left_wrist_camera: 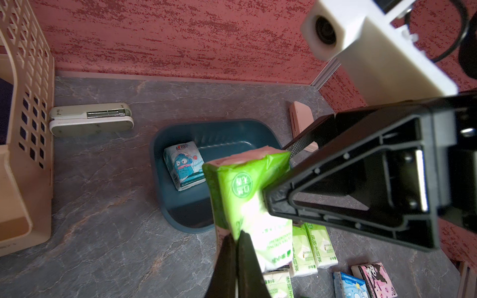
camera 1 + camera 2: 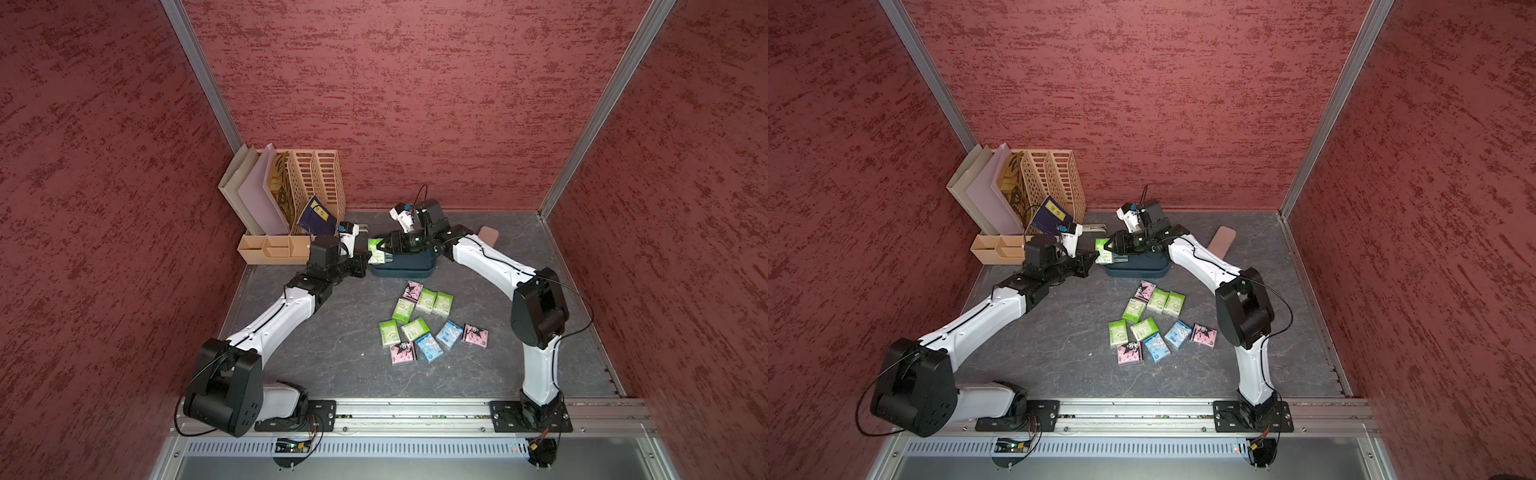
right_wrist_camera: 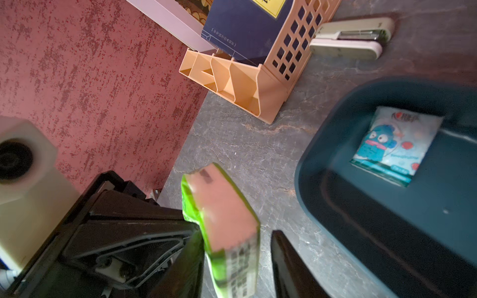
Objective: Put the pocket tissues into the storage box
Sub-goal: Pick up the pocket tissues from the center of the board, then place the pocket tissues in the storage box.
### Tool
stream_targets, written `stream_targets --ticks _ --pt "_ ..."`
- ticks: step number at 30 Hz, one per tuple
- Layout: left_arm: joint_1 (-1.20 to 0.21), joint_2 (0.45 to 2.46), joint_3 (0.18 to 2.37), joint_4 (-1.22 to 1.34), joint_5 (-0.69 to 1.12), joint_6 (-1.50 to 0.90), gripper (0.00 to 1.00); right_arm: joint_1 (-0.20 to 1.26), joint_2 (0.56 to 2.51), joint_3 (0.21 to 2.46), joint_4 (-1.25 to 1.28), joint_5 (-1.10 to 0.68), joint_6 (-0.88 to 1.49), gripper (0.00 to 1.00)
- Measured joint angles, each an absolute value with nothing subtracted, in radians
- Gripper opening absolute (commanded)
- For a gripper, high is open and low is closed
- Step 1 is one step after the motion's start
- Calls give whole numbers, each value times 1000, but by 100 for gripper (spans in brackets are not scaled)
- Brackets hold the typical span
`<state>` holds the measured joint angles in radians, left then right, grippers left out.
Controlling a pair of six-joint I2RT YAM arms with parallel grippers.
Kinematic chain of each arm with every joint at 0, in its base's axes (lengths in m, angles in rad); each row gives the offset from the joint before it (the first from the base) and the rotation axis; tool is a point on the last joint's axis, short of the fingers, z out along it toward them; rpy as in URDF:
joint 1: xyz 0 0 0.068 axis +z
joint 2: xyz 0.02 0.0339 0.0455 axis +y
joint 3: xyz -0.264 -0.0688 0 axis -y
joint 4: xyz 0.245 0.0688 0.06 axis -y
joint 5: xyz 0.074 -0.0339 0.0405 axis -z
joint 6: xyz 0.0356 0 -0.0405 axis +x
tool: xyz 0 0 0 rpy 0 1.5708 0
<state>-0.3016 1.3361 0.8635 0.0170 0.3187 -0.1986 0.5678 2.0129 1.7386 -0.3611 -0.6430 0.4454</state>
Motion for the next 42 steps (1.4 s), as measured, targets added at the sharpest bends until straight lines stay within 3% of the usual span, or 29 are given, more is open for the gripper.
stream_targets --ticks 1,2,3,13,25,42 --pt "-301 1336 863 18 320 -199 50 568 2013 1739 -359 -647 450 11" --pt "-299 1336 862 20 321 -201 84 568 2013 1739 -357 -648 460 6" --pt "-296 1336 862 21 322 -203 99 568 2013 1740 -355 -650 460 5" --pt "-252 1321 849 23 318 -219 100 542 2049 1851 -462 -601 414 0" --pt "-200 1302 846 22 316 -229 100 335 2401 2241 -819 -536 294 0" --pt "-199 1328 860 -3 336 -229 100 356 2503 2283 -865 -539 288 8"
